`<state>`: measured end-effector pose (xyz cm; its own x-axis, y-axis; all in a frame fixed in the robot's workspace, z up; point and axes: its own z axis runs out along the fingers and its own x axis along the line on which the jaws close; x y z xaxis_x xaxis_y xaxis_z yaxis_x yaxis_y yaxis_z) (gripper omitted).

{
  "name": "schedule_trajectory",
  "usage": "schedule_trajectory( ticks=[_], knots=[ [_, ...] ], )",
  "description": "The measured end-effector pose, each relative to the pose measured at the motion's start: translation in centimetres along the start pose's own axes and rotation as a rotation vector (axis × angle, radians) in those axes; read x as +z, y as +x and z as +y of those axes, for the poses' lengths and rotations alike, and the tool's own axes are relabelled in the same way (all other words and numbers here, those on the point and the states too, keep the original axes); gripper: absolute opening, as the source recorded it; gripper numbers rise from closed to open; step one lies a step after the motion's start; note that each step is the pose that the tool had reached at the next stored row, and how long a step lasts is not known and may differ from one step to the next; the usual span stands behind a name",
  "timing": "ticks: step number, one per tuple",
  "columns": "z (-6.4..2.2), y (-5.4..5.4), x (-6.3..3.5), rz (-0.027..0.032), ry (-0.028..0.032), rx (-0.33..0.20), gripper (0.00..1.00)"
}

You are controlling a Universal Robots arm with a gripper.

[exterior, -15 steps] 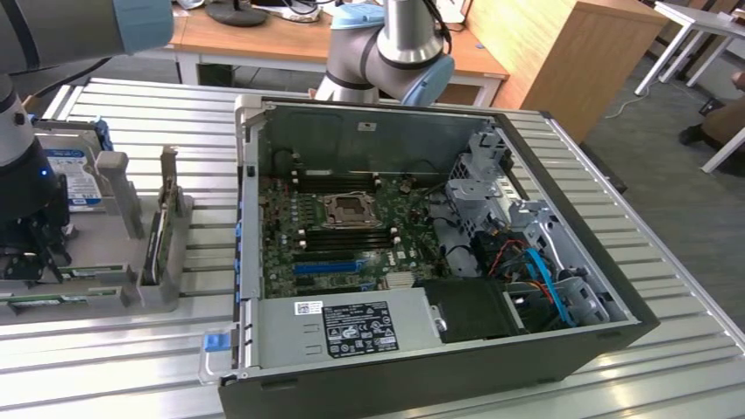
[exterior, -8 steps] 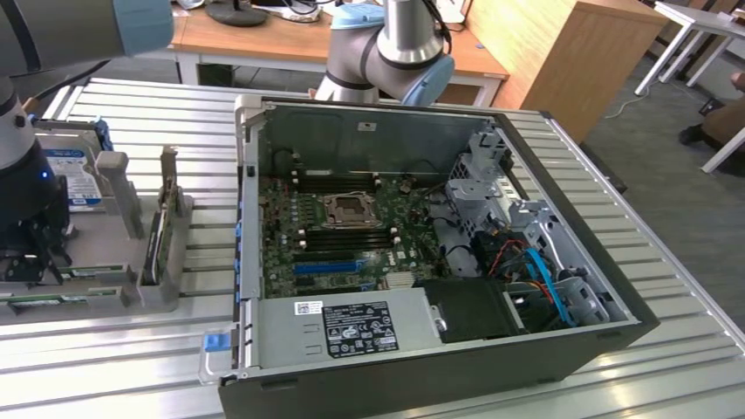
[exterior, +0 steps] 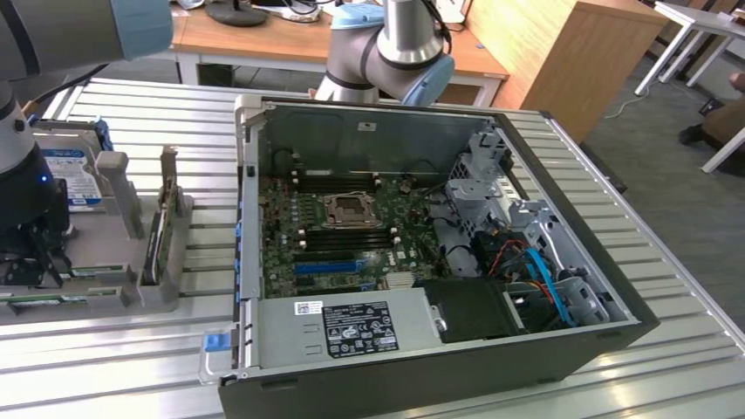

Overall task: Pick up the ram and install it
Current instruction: 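Pick up the ram and move it above insertion slot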

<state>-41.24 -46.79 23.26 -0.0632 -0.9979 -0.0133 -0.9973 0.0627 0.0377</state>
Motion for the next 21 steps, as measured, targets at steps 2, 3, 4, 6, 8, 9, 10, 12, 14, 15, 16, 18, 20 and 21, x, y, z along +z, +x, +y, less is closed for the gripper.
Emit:
schedule_trajectory(
  ticks=[2, 3, 4, 6, 8, 9, 10, 12, 14, 15, 16, 18, 20, 21],
  knots=[
    [0.0, 0.0, 0.01, 0.0, 0.0, 0.0, 0.3],
    [0.0, 0.0, 0.02, -0.0001, 0.0001, 0.0, 0.3],
    [0.01, 0.07, 0.03, -0.0003, 0.0003, 0.0, 0.3],
    [-0.01, 0.28, 0.02, -0.0001, 0.0002, 0.0, 0.3],
    [-0.01, 0.37, 0.02, -0.0001, 0.0002, 0.0, 0.3],
    [-0.01, 0.42, 0.04, -0.0002, 0.0002, 0.0, 0.3],
    [-0.02, 0.47, 0.08, -0.0002, 0.0002, 0.0, 0.3],
    [-0.03, 0.6, 0.17, -0.0002, 0.0002, 0.0, 0.3],
    [-0.03, 0.69, 0.21, -0.0001, 0.0001, 0.0, 0.3],
    [-0.03, 0.7, 0.22, -0.0002, 0.0002, 0.0, 0.3],
    [-0.03, 0.7, 0.22, -0.0002, 0.0002, 0.0, 0.3],
    [-0.04, 0.7, 0.22, -0.0001, 0.0002, 0.0, 0.3],
    [-0.03, 0.71, 0.22, -0.0001, 0.0002, 0.0, 0.3],
    [-0.03, 0.71, 0.25, -0.0002, 0.0001, 0.0, 0.3]
  ],
)
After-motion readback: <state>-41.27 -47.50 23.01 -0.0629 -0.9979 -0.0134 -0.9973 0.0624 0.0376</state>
